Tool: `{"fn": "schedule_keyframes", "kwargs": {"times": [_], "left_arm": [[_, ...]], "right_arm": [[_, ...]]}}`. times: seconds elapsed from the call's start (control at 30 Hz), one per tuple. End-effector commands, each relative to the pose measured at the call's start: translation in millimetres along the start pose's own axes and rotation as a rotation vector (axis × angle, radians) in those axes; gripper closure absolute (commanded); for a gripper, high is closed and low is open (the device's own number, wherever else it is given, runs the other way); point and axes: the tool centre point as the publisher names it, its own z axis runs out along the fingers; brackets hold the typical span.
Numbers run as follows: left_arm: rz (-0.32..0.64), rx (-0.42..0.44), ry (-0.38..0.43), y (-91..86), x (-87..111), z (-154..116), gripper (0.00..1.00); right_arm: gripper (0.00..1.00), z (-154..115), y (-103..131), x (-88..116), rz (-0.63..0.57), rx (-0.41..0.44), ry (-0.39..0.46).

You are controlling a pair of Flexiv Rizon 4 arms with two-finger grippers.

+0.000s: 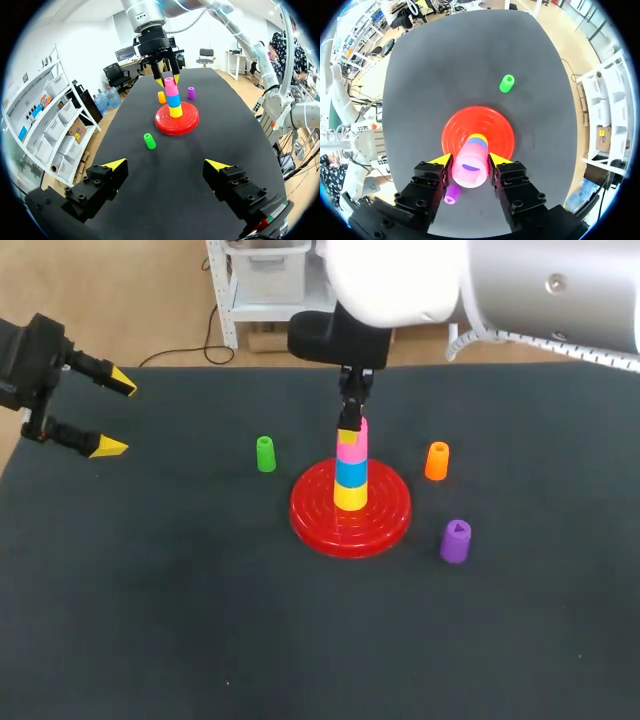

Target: Pick up and stack the cylinders on the red base in this order: pink,purple,orange,green

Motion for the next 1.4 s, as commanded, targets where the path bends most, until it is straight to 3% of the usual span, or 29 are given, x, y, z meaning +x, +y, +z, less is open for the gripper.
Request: {"fn": "schedule_keyframes", "kwargs": {"times": [0.03,0.27,0.3,0.33,0.37,0.67,0.87,1.1,1.27,1.4], "left_arm": [[0.001,0.001,0.0,0.8,0.6,0.5,0.0],[0.001,0.001,0.0,0.8,0.6,0.5,0.0],[0.001,0.001,0.0,0.8,0.6,0.5,0.0],[0.001,0.001,0.0,0.8,0.6,0.5,0.0],[0.001,0.001,0.0,0.8,0.6,0.5,0.0],[0.001,0.001,0.0,0.8,0.6,0.5,0.0],[0.001,0.001,0.0,0.8,0.6,0.5,0.0],[0.001,0.001,0.0,0.8,0.6,0.5,0.0],[0.001,0.001,0.0,0.8,0.6,0.5,0.0],[0.001,0.001,0.0,0.8,0.6,0.5,0.0]], "right_arm": [[1.0,7.7,0.8,3.3,0.003,0.008,-0.009],[1.0,9.0,1.9,2.6,-0.001,0.006,-0.008],[0.9,8.8,2.8,2.4,-0.003,0.01,-0.005],[0.34,7.9,3.8,2.1,-0.004,0.016,-0.006],[0.0,7.0,4.4,1.9,-0.005,0.016,-0.006],[0.0,-5.8,11.9,-1.3,-0.01,0.051,-0.031],[0.0,-34.1,18.6,4.7,-0.03,0.102,-0.064],[0.0,-64.4,42.2,41.6,-0.029,0.222,-0.08],[0.0,-61.5,60.7,71.2,0.016,0.228,-0.089],[0.0,-44.1,69.3,91.6,0.047,0.218,-0.076]]}}
